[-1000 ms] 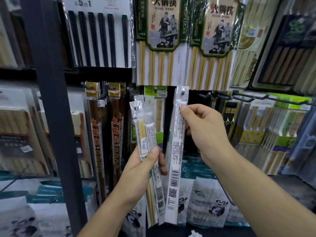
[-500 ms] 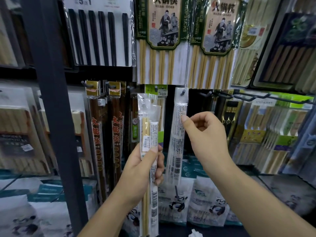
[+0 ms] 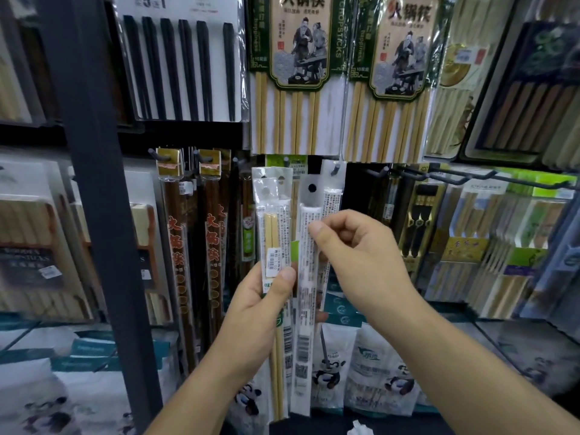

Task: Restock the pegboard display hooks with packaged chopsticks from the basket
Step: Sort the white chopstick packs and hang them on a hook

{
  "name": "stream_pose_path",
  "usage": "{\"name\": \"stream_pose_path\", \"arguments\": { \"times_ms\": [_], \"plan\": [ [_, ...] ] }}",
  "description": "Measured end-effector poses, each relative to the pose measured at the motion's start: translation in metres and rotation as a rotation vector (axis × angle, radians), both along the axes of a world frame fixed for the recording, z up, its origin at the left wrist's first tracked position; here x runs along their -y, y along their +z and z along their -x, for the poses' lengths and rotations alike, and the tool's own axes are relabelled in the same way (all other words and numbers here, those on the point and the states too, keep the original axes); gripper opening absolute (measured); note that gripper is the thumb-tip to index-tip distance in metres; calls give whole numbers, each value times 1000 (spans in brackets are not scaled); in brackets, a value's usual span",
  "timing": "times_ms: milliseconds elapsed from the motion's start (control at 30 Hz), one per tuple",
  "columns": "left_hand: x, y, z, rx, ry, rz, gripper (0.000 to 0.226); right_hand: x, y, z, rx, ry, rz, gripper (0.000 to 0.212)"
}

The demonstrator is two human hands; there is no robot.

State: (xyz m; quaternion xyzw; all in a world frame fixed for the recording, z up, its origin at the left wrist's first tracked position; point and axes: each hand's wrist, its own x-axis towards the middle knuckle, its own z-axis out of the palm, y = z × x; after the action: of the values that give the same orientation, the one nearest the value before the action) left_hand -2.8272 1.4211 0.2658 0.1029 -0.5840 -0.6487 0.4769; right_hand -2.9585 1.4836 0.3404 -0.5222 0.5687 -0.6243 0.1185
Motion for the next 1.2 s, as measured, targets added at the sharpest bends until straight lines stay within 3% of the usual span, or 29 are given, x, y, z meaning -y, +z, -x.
{"name": "stream_pose_path", "arguments": {
  "times_ms": [100,467,933,1033,1200],
  "plan": [
    [5,-4,1,93,142,34,26,4,9,8,30,-71,68,17],
    [8,-6,4,28,99,11,21,14,14,22,155,-124,44,21],
    [6,-3,3,61,127,56,19,8,-3,23,32,-251,115,17],
    [4,0,2,50,97,25,20,3,-6,16,-25,-182,153,12],
    [-1,1,2,29,8,-11,15,0,-7,-2,-62,45,8,12]
  ]
}}
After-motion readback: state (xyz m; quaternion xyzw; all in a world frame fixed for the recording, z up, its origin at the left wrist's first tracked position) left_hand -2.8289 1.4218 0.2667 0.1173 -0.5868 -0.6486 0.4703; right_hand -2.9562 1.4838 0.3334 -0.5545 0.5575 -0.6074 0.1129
